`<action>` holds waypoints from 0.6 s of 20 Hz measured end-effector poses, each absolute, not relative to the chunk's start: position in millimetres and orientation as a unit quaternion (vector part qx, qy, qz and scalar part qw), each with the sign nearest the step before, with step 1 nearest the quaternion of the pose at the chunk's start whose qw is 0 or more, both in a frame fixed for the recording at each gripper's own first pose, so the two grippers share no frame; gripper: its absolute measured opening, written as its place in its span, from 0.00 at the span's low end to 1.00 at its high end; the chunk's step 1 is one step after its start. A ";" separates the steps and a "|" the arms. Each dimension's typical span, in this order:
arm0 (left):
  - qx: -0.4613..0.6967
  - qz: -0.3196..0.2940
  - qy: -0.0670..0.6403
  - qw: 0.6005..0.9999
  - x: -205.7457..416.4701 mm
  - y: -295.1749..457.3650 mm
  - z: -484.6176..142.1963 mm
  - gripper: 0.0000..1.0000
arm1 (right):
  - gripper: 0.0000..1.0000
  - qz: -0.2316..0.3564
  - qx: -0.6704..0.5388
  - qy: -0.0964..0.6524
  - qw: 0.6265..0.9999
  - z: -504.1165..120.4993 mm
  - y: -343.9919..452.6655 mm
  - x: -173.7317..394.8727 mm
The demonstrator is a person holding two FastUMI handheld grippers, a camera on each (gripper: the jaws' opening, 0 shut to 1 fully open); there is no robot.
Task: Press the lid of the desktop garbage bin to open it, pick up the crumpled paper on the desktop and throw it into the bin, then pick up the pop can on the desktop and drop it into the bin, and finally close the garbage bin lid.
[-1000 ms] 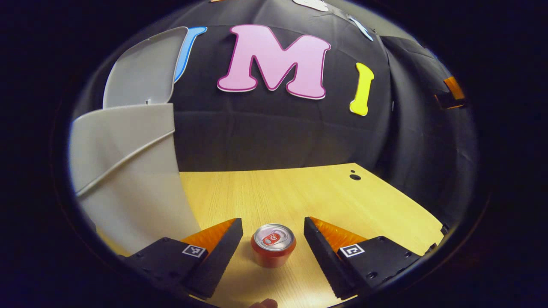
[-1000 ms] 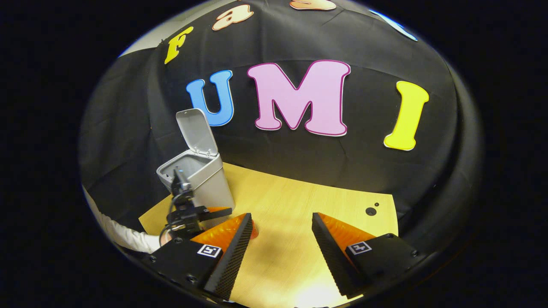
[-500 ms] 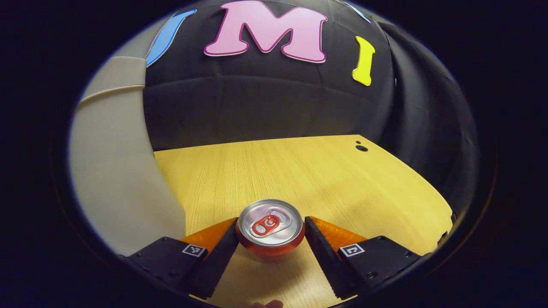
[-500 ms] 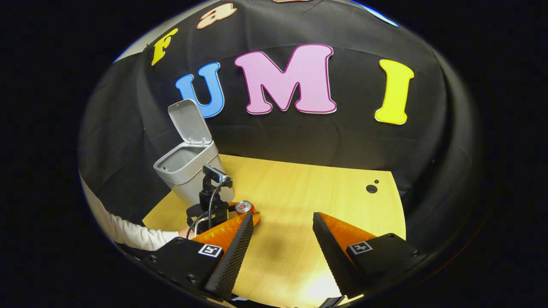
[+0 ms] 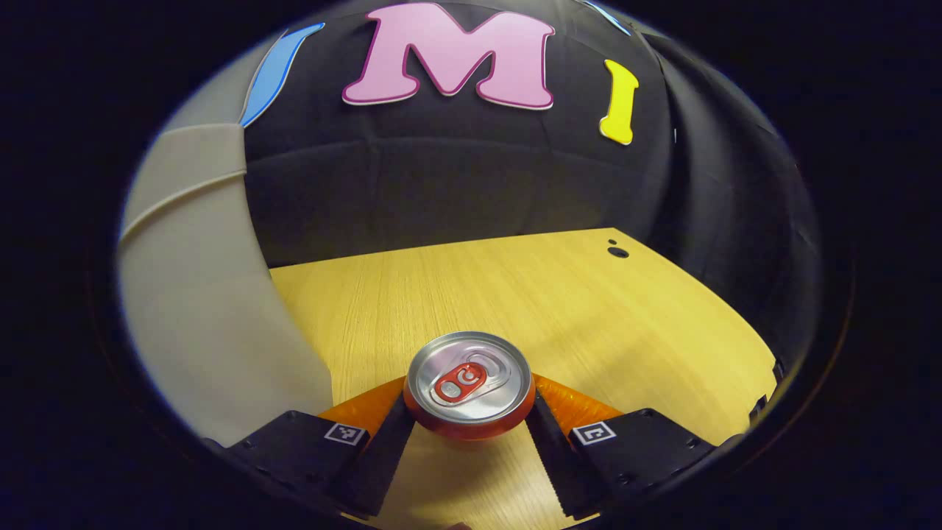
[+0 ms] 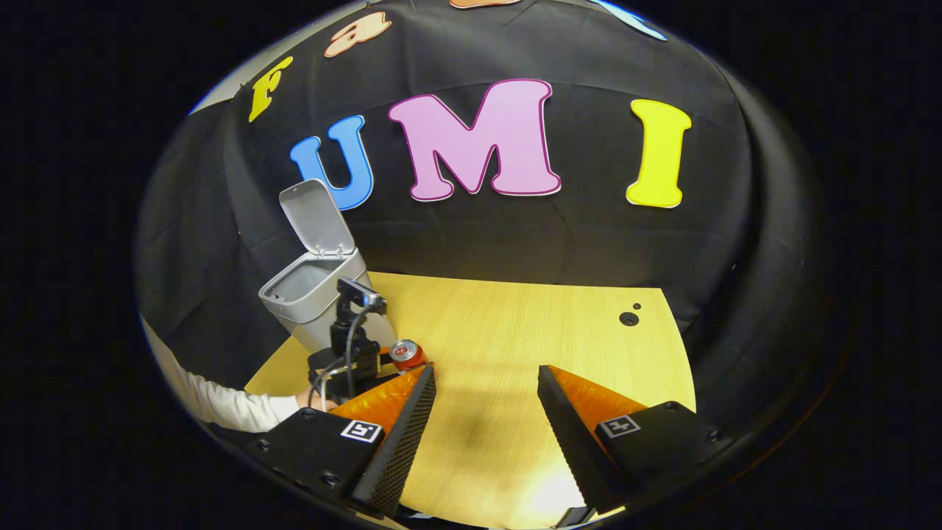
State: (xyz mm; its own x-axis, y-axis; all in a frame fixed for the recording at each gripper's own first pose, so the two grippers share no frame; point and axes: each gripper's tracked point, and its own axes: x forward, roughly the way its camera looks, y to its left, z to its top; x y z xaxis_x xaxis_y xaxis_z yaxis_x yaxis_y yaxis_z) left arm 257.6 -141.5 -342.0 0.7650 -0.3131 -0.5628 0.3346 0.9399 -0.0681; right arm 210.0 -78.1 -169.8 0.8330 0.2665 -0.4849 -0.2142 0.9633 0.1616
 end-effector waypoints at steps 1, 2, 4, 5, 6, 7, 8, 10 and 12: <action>0.019 -0.177 0.276 0.945 258.2 -141.1 -316.3 0.86 | 0.90 0.126 0.056 0.259 0.956 -168.7 -76.8 209.2; 0.013 -0.182 0.260 0.948 256.9 -141.7 -292.8 0.86 | 0.90 0.126 0.062 0.255 0.957 -167.8 -73.8 209.7; 0.002 -0.183 0.232 0.955 254.5 -136.2 -245.1 0.86 | 0.90 0.129 0.073 0.253 0.956 -167.8 -66.8 210.1; 0.000 -0.183 0.215 0.959 253.3 -132.6 -221.6 0.86 | 0.90 0.132 0.075 0.249 0.957 -166.6 -63.2 211.5; 0.003 -0.182 0.198 0.963 253.3 -126.8 -198.9 0.86 | 0.91 0.135 0.074 0.246 0.957 -165.1 -59.7 210.9; 0.007 -0.181 0.180 0.967 251.6 -118.3 -175.3 0.86 | 0.91 0.139 0.073 0.242 0.958 -163.6 -55.3 211.2; 0.010 -0.178 0.163 0.970 251.0 -108.9 -151.4 0.86 | 0.91 0.142 0.072 0.237 0.958 -161.5 -50.8 211.5; -0.001 -0.166 0.140 0.976 248.3 -87.4 -111.2 0.86 | 0.90 0.150 0.073 0.231 0.959 -159.3 -41.9 210.8; -0.011 -0.143 0.128 0.981 249.9 -54.8 -83.6 0.86 | 0.90 0.156 0.075 0.225 0.959 -157.4 -34.0 210.0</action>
State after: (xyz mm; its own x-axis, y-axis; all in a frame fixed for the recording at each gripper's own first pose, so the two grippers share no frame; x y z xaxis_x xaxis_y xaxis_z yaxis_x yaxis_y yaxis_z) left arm 249.9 -54.8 -83.6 0.9266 -0.2834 -0.2473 0.2776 0.9589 -0.0585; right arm 210.0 -34.0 -157.4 0.8498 0.3328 -0.4087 -0.2651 0.9401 0.2143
